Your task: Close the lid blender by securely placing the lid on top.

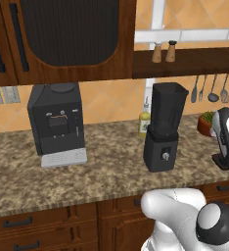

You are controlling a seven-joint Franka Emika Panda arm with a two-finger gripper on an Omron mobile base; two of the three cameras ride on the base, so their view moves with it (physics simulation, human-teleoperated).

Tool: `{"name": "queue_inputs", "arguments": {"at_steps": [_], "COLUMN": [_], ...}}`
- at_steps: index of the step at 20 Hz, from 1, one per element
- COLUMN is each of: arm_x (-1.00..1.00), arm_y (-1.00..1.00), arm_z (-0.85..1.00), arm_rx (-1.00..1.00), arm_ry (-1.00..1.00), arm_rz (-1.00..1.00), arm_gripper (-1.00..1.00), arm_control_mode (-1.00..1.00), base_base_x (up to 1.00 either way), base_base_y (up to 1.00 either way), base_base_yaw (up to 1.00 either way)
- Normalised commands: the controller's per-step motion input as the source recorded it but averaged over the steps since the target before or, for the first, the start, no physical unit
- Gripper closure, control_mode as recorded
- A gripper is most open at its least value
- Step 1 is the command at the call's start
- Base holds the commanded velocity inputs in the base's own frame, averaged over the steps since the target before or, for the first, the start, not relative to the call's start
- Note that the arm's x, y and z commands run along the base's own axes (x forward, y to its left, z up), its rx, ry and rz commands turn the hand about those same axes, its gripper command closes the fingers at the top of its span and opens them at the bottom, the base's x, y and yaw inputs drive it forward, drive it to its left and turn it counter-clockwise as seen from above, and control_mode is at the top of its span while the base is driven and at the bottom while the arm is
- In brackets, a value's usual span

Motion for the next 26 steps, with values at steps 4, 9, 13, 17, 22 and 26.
{"name": "queue_inputs", "arguments": {"at_steps": [4, 9, 13, 17, 22, 26], "arm_x": [0.0, 0.01, 0.12, 0.2, 0.17, 0.11], "arm_y": [-0.76, -0.68, -0.46, -0.21, 0.0, 0.01], "arm_z": [-0.51, -0.47, -0.39, -0.29, -0.23, -0.28], "arm_rx": [0.0, 0.05, 0.07, 0.06, 0.02, 0.0], "arm_ry": [0.0, 0.0, 0.0, 0.0, 0.0, 0.0], "arm_rz": [-0.12, -0.1, -0.05, 0.0, 0.0, 0.01], "arm_gripper": [-1.0, -1.0, -1.0, -1.0, -1.0, -1.0], "arm_control_mode": [-1.0, -1.0, -1.0, -1.0, -1.0, -1.0], "base_base_x": [0.0, 0.0, 0.0, 0.0, 0.0, 0.0], "base_base_y": [0.0, 0.0, 0.0, 0.0, 0.0, 0.0], "base_base_yaw": [0.0, 0.0, 0.0, 0.0, 0.0, 0.0]}}
